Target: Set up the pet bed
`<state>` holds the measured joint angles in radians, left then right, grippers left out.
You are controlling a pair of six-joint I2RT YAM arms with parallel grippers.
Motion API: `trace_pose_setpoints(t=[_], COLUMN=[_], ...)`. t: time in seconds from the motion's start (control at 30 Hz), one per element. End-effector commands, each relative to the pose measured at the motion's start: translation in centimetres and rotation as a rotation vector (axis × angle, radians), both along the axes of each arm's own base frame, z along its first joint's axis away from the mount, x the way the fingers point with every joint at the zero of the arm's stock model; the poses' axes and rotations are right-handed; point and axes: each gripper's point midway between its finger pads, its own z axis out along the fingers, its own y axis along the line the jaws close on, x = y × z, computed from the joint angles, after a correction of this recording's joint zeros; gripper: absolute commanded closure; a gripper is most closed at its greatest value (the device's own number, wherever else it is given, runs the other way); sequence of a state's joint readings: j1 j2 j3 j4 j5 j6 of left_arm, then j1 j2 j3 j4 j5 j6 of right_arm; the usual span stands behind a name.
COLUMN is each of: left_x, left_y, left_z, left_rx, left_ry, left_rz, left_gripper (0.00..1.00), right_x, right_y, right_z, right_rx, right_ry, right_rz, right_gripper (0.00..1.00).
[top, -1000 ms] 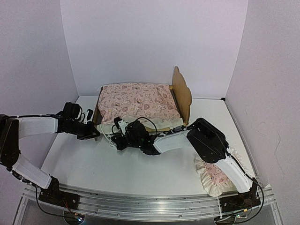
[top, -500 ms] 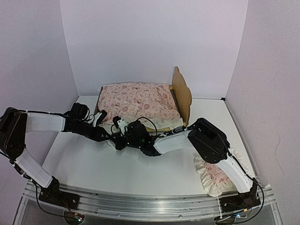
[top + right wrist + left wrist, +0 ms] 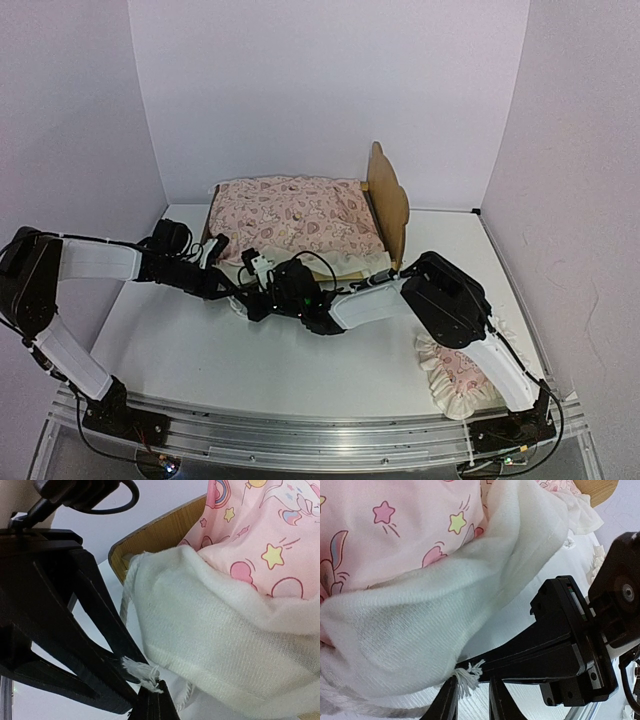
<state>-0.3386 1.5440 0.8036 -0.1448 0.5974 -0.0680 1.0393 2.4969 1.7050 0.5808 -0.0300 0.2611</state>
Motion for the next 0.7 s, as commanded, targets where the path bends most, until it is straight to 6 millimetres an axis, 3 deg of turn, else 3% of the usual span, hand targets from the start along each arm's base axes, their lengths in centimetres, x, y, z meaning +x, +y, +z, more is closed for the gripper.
trace_pose_setpoints(t=[0.0, 0.3, 0.37, 0.5, 0.67], left_x=[1.8, 2.1, 1.9, 1.5, 1.3], left_y=[0.7, 0.1, -0.2, -0.3, 0.0], left_z=[0.4, 1.0, 1.3, 1.1, 1.1], left_rx=[0.039, 0.008, -0.013, -0.023, -0.007], left_ry=[-0.055, -0.095, -0.096, -0.079, -0.063], left_rz=[0.060, 0.035, 0.020, 0.014, 0.023], left_gripper=[0.75, 0.77, 0.81, 0.99, 1.00], right_x=[-0.6, -0.8, -0.8, -0.8, -0.7], right_y=[0.8, 1.2, 1.3, 1.3, 1.1], right_z=[6.4, 6.4, 6.3, 6.2, 6.0], right_rx=[0.113, 0.126, 0.126, 0.126, 0.115], right_ry=[-0.077, -0.068, -0.066, -0.065, -0.070], right_rz=[0.036, 0.053, 0.057, 0.054, 0.044], right_gripper=[1.00, 1.00, 1.00, 1.00, 1.00])
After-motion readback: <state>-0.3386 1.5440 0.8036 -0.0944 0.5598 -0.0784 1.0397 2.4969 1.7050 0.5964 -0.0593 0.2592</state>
